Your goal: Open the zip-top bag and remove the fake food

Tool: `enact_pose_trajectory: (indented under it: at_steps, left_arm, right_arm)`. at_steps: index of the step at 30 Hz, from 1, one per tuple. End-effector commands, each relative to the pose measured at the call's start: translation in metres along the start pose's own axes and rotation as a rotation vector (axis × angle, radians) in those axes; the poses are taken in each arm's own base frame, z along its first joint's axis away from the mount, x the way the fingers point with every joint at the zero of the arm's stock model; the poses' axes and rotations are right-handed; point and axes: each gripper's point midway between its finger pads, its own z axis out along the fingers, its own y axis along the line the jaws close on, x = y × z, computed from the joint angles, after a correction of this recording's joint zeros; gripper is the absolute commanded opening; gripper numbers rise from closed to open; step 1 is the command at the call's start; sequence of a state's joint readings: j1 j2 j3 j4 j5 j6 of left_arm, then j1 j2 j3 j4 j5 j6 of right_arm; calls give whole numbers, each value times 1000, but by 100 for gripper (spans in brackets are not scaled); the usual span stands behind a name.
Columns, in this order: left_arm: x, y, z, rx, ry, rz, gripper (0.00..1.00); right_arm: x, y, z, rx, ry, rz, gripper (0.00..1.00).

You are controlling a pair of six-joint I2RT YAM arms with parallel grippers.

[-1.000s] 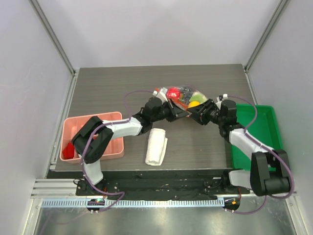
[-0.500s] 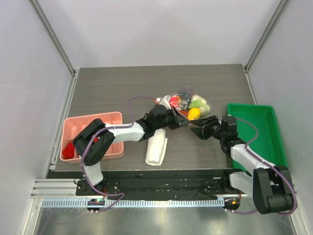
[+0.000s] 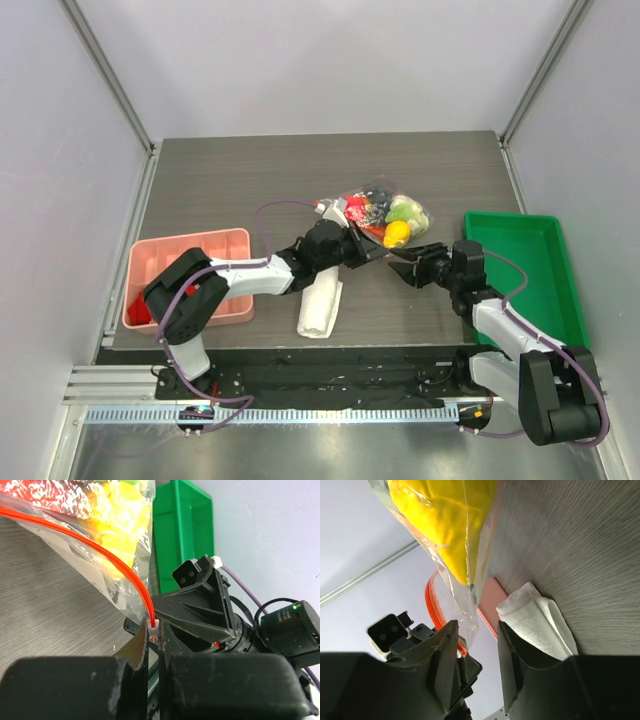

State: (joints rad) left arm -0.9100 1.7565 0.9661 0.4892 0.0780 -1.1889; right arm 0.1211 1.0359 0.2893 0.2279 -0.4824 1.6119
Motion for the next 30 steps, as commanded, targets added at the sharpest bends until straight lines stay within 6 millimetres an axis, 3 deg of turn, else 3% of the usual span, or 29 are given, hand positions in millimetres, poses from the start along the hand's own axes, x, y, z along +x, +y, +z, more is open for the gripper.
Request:
enact_pose_trajectory:
  at_steps: [1, 5, 8, 11, 12, 17, 22, 24, 30]
  left_arm:
    - [-7, -27, -10, 60, -54, 21, 0]
    - [-3, -27, -10, 61, -55, 18, 0]
    - [-2, -29, -11, 63, -57, 19, 0]
    - [-3, -25, -14, 52, -63, 16, 0]
    - [0, -22, -17, 48, -57, 12, 0]
    - [-1, -6, -18, -3, -98, -31, 0]
    - [-12, 23, -17, -119, -194, -183, 0]
    - [-13, 44, -19, -225, -219, -223, 0]
    - [-55, 64, -35, -377, -419, -207, 0]
  right_arm:
    - [7, 11, 1, -38, 11, 38, 42]
    - [13, 11, 3, -37, 23, 61, 41]
    - [13, 6, 5, -39, 18, 87, 34]
    - [11, 1, 7, -30, 4, 97, 20]
    - [8, -1, 8, -26, -10, 98, 1]
    - [11, 2, 12, -41, 0, 59, 1]
    - [12, 5, 11, -56, -10, -21, 1]
    - [13, 7, 10, -78, -6, -32, 1]
    - [15, 12, 5, -103, -10, -67, 1]
